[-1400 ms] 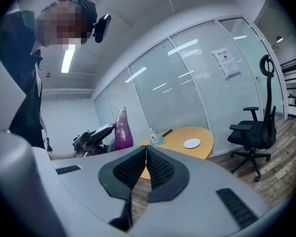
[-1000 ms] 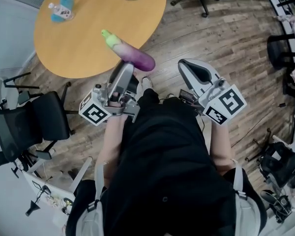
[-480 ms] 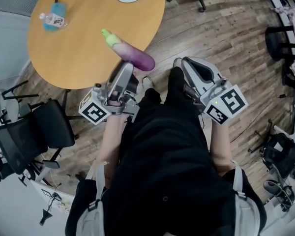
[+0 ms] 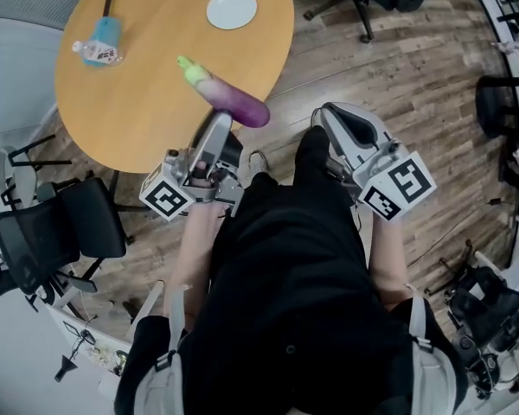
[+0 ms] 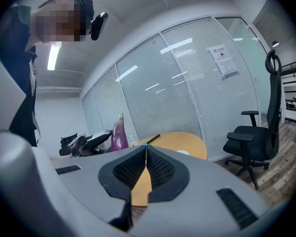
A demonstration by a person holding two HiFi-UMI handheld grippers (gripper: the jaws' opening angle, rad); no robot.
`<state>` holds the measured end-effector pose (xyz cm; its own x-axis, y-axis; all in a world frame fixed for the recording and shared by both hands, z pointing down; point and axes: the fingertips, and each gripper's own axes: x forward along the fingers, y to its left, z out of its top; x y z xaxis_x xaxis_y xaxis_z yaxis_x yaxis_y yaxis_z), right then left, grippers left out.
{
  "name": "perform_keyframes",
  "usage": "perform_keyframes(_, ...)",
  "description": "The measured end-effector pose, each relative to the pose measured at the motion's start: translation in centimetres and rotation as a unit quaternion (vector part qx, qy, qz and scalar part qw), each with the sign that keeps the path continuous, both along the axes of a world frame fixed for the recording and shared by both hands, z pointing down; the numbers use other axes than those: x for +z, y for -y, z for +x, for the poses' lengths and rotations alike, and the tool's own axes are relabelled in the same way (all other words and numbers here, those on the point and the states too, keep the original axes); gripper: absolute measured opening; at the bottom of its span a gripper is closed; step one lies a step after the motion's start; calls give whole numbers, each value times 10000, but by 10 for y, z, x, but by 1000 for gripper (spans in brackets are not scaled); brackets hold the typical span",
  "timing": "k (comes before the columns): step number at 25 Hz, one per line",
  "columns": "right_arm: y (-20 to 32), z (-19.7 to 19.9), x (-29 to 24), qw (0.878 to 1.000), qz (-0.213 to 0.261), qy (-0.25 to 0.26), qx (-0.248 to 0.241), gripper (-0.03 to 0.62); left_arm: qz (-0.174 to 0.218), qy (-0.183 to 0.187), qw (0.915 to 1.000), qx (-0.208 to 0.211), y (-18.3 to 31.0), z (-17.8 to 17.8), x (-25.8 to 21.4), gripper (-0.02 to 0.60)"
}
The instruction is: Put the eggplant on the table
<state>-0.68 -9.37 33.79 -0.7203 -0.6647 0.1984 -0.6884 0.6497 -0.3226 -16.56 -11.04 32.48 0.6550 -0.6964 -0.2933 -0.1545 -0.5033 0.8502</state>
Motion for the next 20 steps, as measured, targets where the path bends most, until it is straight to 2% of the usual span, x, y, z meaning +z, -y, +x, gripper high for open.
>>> perform_keyframes(6, 65, 49, -10, 9987, 126, 103, -479, 17, -217, -348, 9971, -646, 52, 37, -8, 183)
perform_keyframes(8, 86, 68, -12, 9979, 146, 141, -617, 17, -275, -355, 9950, -890, 70, 52, -9, 183)
perform_keyframes(16, 138, 134, -4, 9911, 89, 225, -1309, 17, -330, -159, 9862, -1614, 129, 110, -4, 183)
perform_keyframes(20, 148, 143, -2, 9863, 10, 224, -1631, 17, -514, 92, 9781, -2016, 146, 108, 4, 183)
